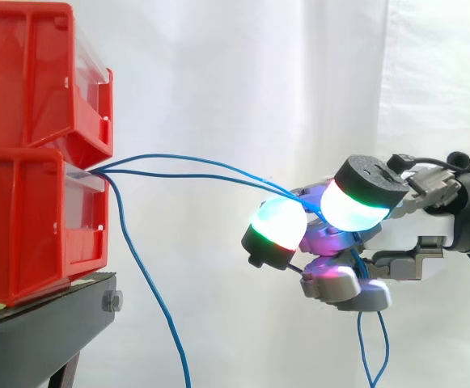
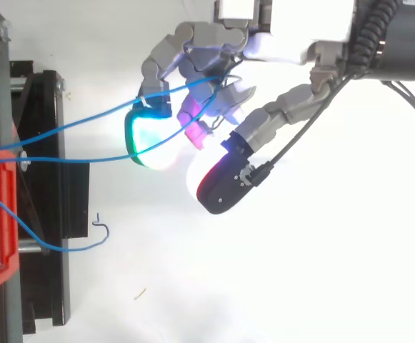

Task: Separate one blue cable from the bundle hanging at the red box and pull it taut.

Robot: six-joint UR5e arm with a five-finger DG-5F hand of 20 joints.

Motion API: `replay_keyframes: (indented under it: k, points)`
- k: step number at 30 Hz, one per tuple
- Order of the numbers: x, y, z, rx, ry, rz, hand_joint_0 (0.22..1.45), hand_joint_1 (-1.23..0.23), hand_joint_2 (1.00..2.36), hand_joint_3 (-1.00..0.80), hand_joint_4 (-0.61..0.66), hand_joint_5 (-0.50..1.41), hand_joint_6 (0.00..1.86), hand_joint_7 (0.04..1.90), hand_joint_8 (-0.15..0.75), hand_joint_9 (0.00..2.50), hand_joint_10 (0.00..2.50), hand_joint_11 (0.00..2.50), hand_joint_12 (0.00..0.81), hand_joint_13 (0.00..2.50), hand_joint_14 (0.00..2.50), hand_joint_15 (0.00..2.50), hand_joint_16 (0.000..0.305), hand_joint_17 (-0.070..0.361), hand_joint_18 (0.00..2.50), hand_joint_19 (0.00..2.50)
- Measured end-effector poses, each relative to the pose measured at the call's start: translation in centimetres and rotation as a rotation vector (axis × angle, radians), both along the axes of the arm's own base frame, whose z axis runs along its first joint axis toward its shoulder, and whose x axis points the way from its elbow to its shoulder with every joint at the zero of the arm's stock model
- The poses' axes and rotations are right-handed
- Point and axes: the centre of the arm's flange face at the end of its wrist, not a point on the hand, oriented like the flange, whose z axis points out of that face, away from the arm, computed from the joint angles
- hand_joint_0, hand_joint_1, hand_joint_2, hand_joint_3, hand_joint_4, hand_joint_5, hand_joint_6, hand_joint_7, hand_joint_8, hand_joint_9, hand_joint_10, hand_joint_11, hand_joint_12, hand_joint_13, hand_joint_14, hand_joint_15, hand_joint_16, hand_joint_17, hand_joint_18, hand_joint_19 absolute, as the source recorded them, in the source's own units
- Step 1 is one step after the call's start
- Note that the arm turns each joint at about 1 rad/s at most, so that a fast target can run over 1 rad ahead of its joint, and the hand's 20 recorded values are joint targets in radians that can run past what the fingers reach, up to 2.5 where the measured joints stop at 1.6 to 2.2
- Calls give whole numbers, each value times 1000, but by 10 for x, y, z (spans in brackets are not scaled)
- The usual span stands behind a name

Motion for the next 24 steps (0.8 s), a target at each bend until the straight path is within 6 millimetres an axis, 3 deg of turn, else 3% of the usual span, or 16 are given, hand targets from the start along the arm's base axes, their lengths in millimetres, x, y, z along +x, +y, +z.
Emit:
replay_keyframes:
  k: [2,4,7,9,13,15,16,18,24]
  points:
    - [0,1,0,0,-1,1,577,-946,1000,-500,149,-199,893,833,368,728,1888,1442,438,855,27,941,57,127,878,1035]
    - [0,1,0,1,-1,2,499,-732,1000,-500,179,-183,872,834,382,803,1689,1372,455,857,25,892,61,136,884,1018]
    - [0,2,0,2,-1,2,541,-476,1000,-500,160,-164,838,880,348,972,1180,1535,426,867,26,895,56,126,854,1072]
    - [0,2,0,1,-2,2,580,-411,1000,-500,144,-157,824,907,327,1008,1037,1602,416,879,27,908,54,121,838,1105]
    - [1,2,0,1,-2,3,616,-476,1007,-396,134,-156,812,938,316,1031,782,1694,415,895,28,919,54,121,832,1138]
    - [1,2,0,1,-2,4,613,-506,1009,-340,137,-162,816,916,319,1010,817,1668,424,902,27,919,56,125,843,1129]
    - [1,2,0,1,-2,4,610,-645,1008,-249,177,-178,836,857,356,958,1022,1505,456,927,25,907,63,143,904,1093]
    - [1,2,0,1,-3,4,631,-741,1008,-196,182,-187,850,841,361,927,1096,1458,459,929,25,912,65,145,913,1073]
    - [1,2,0,1,-3,3,712,-884,1014,-245,153,-201,865,842,326,857,1010,1560,419,867,28,893,57,128,855,1034]
